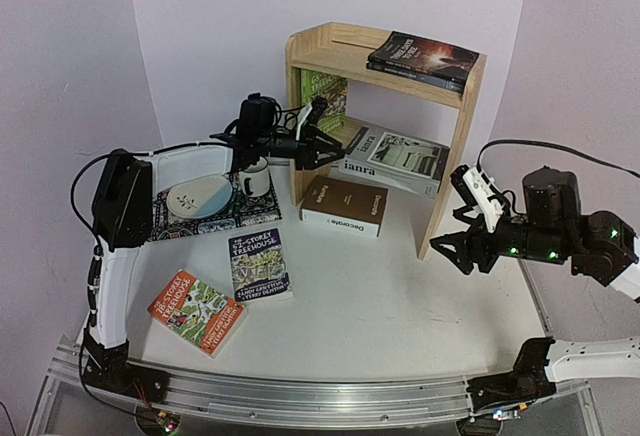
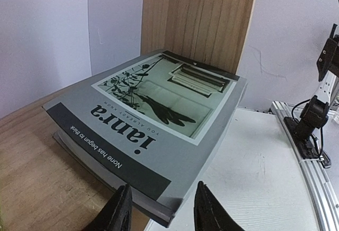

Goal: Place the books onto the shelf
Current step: Adjust the book on the shelf.

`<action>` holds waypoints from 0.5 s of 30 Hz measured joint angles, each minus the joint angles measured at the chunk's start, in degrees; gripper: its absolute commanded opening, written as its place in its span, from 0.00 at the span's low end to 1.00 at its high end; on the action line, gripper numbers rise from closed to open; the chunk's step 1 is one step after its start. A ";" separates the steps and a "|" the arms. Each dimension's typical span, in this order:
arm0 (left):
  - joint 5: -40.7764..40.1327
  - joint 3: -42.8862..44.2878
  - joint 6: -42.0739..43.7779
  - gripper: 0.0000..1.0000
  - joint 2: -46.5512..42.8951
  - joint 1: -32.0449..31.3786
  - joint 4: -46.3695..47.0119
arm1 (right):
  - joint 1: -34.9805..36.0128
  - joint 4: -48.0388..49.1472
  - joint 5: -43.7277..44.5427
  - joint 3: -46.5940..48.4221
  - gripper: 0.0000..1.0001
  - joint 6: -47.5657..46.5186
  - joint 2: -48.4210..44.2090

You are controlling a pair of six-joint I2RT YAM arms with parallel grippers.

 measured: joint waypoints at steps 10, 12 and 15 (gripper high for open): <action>-3.76 0.08 1.36 0.67 0.69 -0.61 -0.06 | 0.00 0.13 0.00 0.13 0.76 0.00 0.00; -4.54 0.01 1.92 0.68 0.69 -0.75 -0.04 | 0.00 0.15 0.00 0.13 0.77 -0.01 0.00; -5.30 -0.26 3.01 0.70 0.69 -0.95 -0.02 | 0.00 0.15 0.00 0.13 0.77 -0.02 0.04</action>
